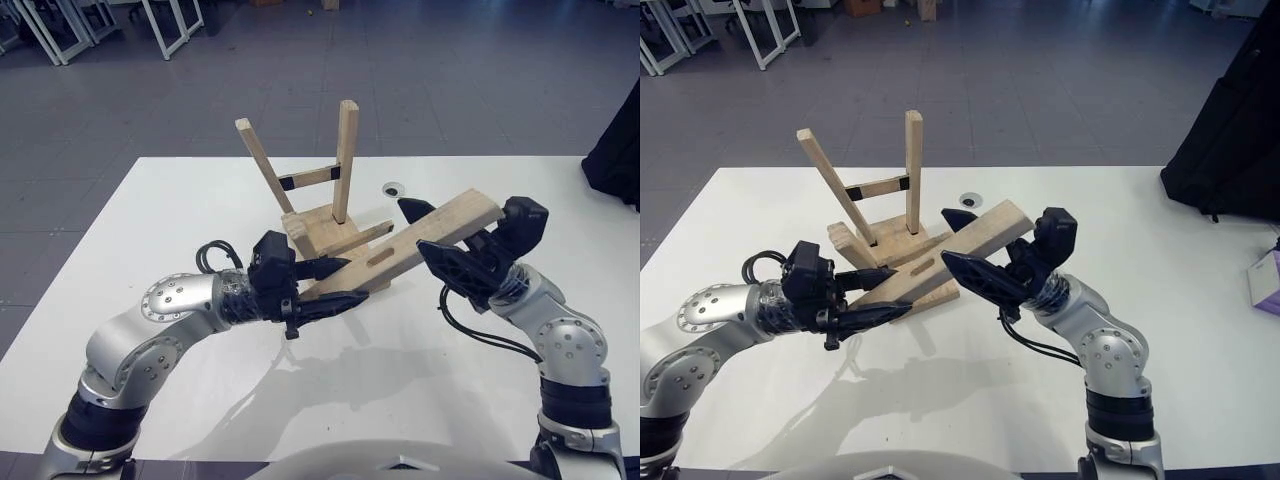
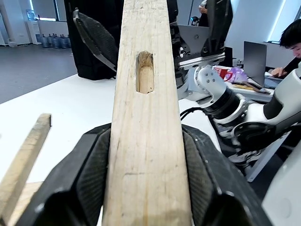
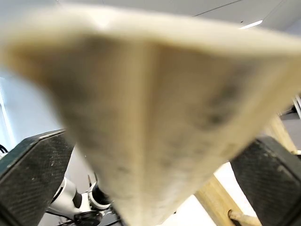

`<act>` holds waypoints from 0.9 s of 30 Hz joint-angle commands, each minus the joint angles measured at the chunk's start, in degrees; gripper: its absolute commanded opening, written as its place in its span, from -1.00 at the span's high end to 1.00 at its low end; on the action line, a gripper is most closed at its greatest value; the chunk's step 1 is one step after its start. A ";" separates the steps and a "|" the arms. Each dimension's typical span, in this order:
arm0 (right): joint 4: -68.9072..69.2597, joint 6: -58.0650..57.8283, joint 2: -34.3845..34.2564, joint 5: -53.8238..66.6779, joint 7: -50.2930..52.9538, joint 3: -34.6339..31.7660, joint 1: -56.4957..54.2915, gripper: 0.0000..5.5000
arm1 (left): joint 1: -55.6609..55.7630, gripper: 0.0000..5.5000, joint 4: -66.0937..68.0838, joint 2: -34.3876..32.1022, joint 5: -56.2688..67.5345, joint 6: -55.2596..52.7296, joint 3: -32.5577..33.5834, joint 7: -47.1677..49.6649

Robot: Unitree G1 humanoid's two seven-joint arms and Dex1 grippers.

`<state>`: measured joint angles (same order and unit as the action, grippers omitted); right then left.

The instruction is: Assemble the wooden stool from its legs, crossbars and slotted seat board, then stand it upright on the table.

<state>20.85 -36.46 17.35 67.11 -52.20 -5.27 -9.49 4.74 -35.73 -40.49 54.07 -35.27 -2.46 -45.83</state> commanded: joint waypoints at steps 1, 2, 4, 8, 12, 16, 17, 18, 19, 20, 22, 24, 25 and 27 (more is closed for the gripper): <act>0.72 0.52 -0.22 -0.91 -0.63 0.78 -1.00 -0.79 | 0.15 0.26 0.23 1.76 3.95 -1.98 1.89 1.60; 0.75 0.32 -0.01 -0.82 -0.97 0.89 -0.98 -0.73 | 0.31 0.26 0.47 2.14 4.55 -2.24 2.27 1.95; 0.71 -0.23 0.54 -0.83 -1.71 1.05 -0.93 -0.58 | 0.35 0.26 0.53 2.39 5.11 -2.49 2.77 2.28; 0.38 -0.86 1.38 -0.84 -2.67 1.34 -0.54 -0.33 | 0.41 0.26 0.19 2.01 3.84 -2.74 2.64 1.97; 0.00 -1.11 1.60 -0.39 -2.67 1.43 -1.38 -0.04 | -0.94 0.26 -0.78 0.88 3.01 -3.36 2.21 0.41; 0.87 -2.54 2.61 1.68 -3.17 0.64 -1.28 0.21 | -2.74 0.26 -0.98 0.84 4.95 -3.34 3.42 -1.61; 0.95 -2.82 2.83 2.13 -3.27 0.45 -1.26 0.25 | -3.08 0.26 -0.63 1.18 5.68 -3.33 3.94 -1.70; 1.18 -3.31 3.17 2.80 -3.57 0.25 -1.29 0.25 | -3.31 0.26 0.15 1.84 7.61 -3.40 5.02 -1.75; 1.50 -3.69 3.40 3.35 -3.75 0.09 -1.29 0.25 | -3.50 0.26 0.84 2.35 9.35 -3.54 5.97 -1.71; 1.87 -4.09 3.57 4.11 -3.81 -0.03 -1.42 0.26 | -3.64 0.26 1.58 2.75 10.60 -3.76 6.53 -1.79; 2.47 -4.63 3.66 5.36 -3.62 -0.04 -1.71 0.26 | -3.77 0.26 2.50 3.03 11.12 -4.21 6.64 -2.10; 2.91 -5.01 3.57 5.89 -3.38 0.30 -2.01 0.26 | -4.02 0.26 2.72 3.10 10.31 -4.55 6.19 -2.39; 3.12 -5.16 3.51 6.01 -3.26 0.45 -2.09 0.26 | -4.25 0.26 2.61 3.04 9.84 -4.53 6.03 -2.52; 3.39 -5.31 3.42 6.05 -3.08 0.56 -2.07 0.26 | -4.61 0.26 2.67 2.80 8.55 -4.34 5.87 -2.68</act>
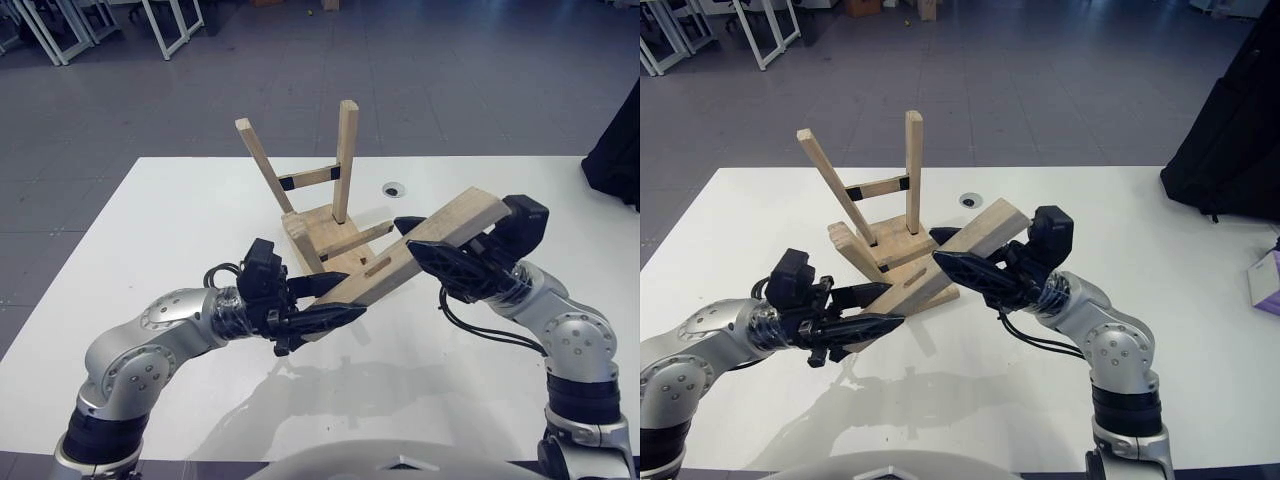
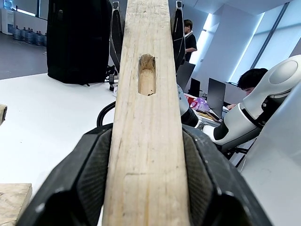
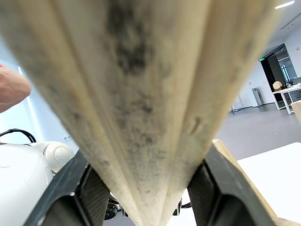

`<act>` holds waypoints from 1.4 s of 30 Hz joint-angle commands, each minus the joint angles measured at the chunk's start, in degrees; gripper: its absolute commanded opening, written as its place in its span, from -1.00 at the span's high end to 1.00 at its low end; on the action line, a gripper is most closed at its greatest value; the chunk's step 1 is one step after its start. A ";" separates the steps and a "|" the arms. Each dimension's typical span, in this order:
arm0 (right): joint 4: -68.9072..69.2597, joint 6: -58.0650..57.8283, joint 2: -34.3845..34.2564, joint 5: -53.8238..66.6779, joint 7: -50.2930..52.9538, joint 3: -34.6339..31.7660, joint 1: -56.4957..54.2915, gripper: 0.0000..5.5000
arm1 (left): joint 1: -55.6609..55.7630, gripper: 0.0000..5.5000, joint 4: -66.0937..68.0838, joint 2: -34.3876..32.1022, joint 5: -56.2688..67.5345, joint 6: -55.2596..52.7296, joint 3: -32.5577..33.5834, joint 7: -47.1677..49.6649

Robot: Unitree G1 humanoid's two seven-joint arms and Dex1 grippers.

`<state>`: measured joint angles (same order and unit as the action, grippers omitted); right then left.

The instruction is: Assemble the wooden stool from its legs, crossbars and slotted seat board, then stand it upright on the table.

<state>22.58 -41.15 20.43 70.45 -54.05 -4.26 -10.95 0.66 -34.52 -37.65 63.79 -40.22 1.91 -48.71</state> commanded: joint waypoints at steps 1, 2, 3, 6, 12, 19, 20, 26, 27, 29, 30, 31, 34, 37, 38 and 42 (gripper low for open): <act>1.64 -0.56 0.33 2.47 -1.22 -0.47 -0.56 0.26 | -0.56 0.26 1.70 -0.17 -2.20 0.82 1.22 0.18; 1.58 -0.48 0.31 2.23 -1.23 -0.50 -0.52 0.26 | -0.57 0.26 1.85 -0.12 -2.74 1.00 1.07 0.01; 1.61 -0.35 0.29 1.94 -1.27 -0.47 -0.41 0.26 | -0.68 0.26 1.85 0.15 -2.27 1.02 1.29 -0.21; 1.69 0.27 -0.08 1.31 -0.98 -0.50 -0.15 0.26 | -0.38 0.26 2.57 0.70 -3.63 1.00 0.84 0.60; 0.27 4.40 4.58 -5.62 -2.84 -3.74 1.12 0.26 | -0.22 -0.17 4.64 2.01 -9.57 3.35 1.53 3.91; -14.05 15.05 11.73 -24.20 -5.60 -4.67 -1.65 0.26 | -5.22 -0.19 3.02 -1.52 -14.76 6.46 3.33 -0.76; -15.97 18.26 9.99 -26.95 -2.77 -5.11 -3.26 0.26 | -5.58 -0.19 2.69 -1.37 -14.82 6.66 3.47 -0.83; -25.66 32.55 1.60 -38.84 2.83 -0.80 -9.08 0.26 | -6.89 -0.19 3.52 -3.05 -15.80 5.92 2.83 -2.29; -26.94 34.31 0.91 -40.52 2.13 0.62 -9.19 0.26 | -6.96 -0.19 4.08 -3.55 -16.79 5.95 2.46 -2.50; -28.78 37.38 0.20 -43.42 0.50 3.11 -8.84 0.26 | -6.69 -0.19 5.38 -3.94 -18.70 6.40 1.81 -2.54; -29.42 38.70 0.37 -45.06 -0.40 4.39 -8.58 0.26 | -6.76 -0.19 5.70 -4.06 -19.39 6.65 1.59 -2.75; -29.73 39.51 0.81 -46.65 -1.33 5.82 -8.17 0.26 | -6.99 -0.19 5.90 -4.06 -19.67 6.85 1.46 -3.19; -27.92 39.92 3.71 -48.66 -5.43 8.79 -7.51 0.26 | -8.08 -0.19 6.34 -3.49 -19.50 6.82 2.18 -3.41; -23.80 36.58 7.00 -46.62 -8.87 9.38 -6.64 0.26 | -7.97 -0.19 7.28 -3.03 -20.28 6.68 2.44 -2.35; -22.32 35.40 7.92 -46.00 -9.66 9.49 -6.27 0.26 | -8.20 -0.19 7.39 -3.02 -20.53 6.71 2.38 -2.22; -19.39 36.13 12.40 -49.58 -11.13 10.59 -6.53 0.26 | -9.21 -0.19 7.73 -2.57 -22.55 7.40 1.44 -1.55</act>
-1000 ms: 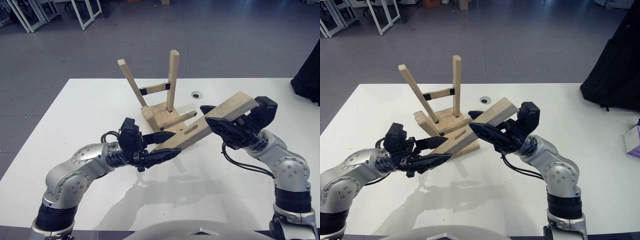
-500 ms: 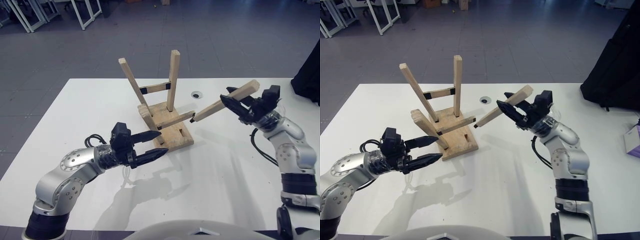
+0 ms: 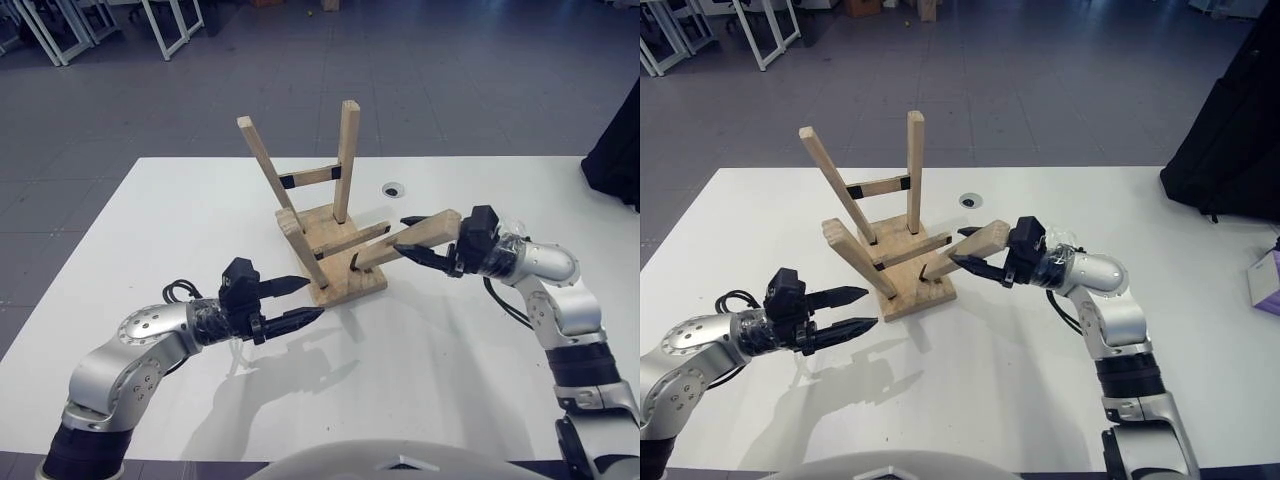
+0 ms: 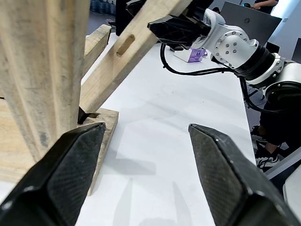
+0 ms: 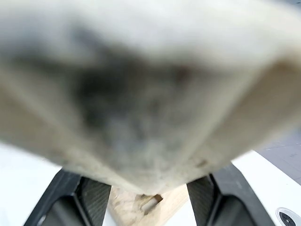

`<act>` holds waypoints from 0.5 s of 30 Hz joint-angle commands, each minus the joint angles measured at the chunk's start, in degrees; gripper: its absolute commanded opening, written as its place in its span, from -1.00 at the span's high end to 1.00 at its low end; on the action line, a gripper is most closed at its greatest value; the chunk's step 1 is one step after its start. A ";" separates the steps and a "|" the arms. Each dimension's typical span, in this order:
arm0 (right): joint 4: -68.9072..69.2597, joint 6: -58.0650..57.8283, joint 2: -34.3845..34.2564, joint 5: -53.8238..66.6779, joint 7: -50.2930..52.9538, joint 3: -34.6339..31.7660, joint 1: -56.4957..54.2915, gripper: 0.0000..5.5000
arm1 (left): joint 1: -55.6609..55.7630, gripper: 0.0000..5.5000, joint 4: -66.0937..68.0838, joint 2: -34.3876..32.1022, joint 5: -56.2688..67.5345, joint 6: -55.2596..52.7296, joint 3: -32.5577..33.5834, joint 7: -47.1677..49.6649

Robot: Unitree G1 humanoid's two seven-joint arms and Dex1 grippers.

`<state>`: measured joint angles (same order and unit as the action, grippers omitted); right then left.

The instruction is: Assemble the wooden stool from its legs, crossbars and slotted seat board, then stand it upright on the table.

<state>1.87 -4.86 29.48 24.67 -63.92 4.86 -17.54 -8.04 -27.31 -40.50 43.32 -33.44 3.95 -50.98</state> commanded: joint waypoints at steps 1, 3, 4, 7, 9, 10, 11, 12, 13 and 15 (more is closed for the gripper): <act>1.76 0.53 4.26 -4.74 -1.22 1.47 -0.69 0.26 | -0.74 -0.19 0.45 0.54 -2.53 0.76 -0.73 0.87; 2.16 1.51 5.44 -6.07 -1.27 1.49 -2.13 0.26 | -1.56 -0.19 0.08 0.98 -3.18 1.05 -0.73 1.18; 1.91 1.94 5.89 -6.63 -1.46 1.63 -2.64 0.26 | -1.91 -0.19 -0.04 1.20 -3.55 1.20 -0.74 1.25; 0.48 3.29 7.26 -9.52 -1.68 2.54 -3.71 0.26 | -1.58 -0.19 0.38 2.43 -3.71 1.03 -0.66 1.76; 1.20 1.58 8.24 -8.44 -3.42 3.03 -2.94 0.26 | -1.20 -0.19 0.51 2.94 -3.50 0.77 -0.40 2.07; 1.84 0.65 9.11 -7.92 -4.79 3.59 -2.24 0.26 | -1.23 -0.19 0.59 2.94 -3.59 0.80 -0.32 2.04; 2.85 -0.46 10.17 -7.18 -6.39 4.14 -1.65 0.26 | -1.32 -0.19 0.77 2.87 -3.77 0.84 -0.23 2.00; 4.05 -1.98 11.13 -6.07 -7.72 4.45 -1.33 0.26 | -1.47 -0.19 0.87 2.82 -3.87 0.87 -0.09 1.98; 5.66 -4.20 12.02 -4.26 -8.90 4.53 -1.13 0.26 | -1.61 -0.19 0.95 2.76 -3.96 0.91 0.09 2.01; 9.06 -9.33 13.44 0.89 -11.13 4.21 -0.76 0.26 | -1.65 -0.19 1.50 2.70 -3.97 0.60 0.57 2.39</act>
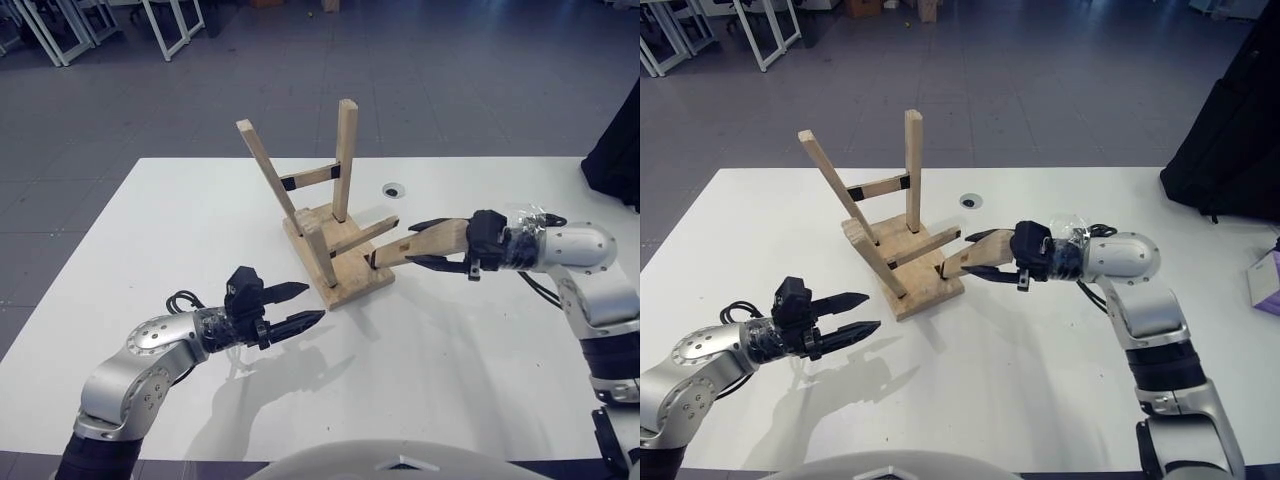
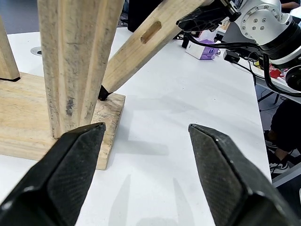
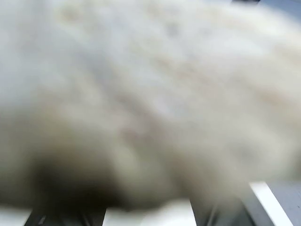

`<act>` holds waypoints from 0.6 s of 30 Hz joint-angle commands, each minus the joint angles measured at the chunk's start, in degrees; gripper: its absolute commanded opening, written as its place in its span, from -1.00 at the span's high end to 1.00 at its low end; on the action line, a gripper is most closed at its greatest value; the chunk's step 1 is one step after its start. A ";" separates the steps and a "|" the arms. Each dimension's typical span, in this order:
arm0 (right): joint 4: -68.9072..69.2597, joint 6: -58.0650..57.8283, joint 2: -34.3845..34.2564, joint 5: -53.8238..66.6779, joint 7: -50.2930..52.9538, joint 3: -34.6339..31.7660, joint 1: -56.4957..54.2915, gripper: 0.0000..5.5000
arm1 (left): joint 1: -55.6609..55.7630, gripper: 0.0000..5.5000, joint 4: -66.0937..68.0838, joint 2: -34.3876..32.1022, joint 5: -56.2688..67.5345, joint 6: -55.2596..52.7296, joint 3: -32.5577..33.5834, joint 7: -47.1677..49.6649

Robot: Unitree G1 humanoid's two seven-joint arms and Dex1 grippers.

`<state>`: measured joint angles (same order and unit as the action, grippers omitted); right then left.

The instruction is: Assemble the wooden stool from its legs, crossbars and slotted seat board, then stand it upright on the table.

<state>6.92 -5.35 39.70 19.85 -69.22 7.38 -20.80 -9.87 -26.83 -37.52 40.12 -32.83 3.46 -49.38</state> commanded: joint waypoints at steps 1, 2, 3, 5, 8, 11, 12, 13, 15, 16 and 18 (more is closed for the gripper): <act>5.38 -10.59 3.85 7.35 -6.36 1.73 2.86 0.26 | 0.30 -0.19 1.78 -0.27 -1.34 -0.08 1.20 1.34; 6.41 -11.96 4.23 8.40 -6.60 1.91 3.30 0.26 | 0.25 -0.19 2.34 -0.24 -1.46 -0.19 1.64 1.68; 7.17 -12.86 4.51 8.95 -6.49 2.13 3.87 0.26 | 0.09 -0.19 2.67 -0.21 -1.57 -0.16 2.05 1.92; 7.76 -13.51 4.87 8.75 -5.79 2.75 4.99 0.26 | -0.24 -0.19 2.78 -0.20 -1.26 -0.09 2.94 2.19; 7.46 -15.16 5.11 8.95 -5.00 2.88 5.52 0.26 | -0.38 -0.19 2.85 -0.33 -1.39 0.12 3.81 2.50; 5.34 -15.14 5.40 7.25 -5.01 3.78 4.54 0.26 | -0.11 -0.19 2.63 -0.36 -1.48 0.09 4.29 2.70; 4.78 -15.50 5.28 6.94 -5.18 4.29 3.68 0.26 | 0.04 -0.19 2.38 -0.28 -1.50 0.02 4.18 2.89; 4.21 -17.31 4.96 7.44 -5.07 4.75 2.08 0.26 | 0.26 -0.19 2.13 -0.17 -1.46 -0.05 3.96 3.04; 2.98 -19.51 5.10 8.22 -6.86 6.06 -0.49 0.26 | 0.76 -0.19 1.75 0.12 -1.72 -0.05 3.32 3.51; 1.90 -21.16 5.04 8.73 -7.94 6.85 -2.15 0.26 | 1.10 -0.19 1.72 0.30 -2.16 0.05 2.88 3.89; -0.30 -23.51 4.62 9.13 -9.10 7.64 -5.33 0.26 | 1.54 -0.19 1.47 0.60 -2.97 0.36 2.20 4.54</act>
<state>9.18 -23.68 43.65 29.94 -75.49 10.92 -26.48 -9.26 -24.58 -37.06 38.39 -32.94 6.35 -45.66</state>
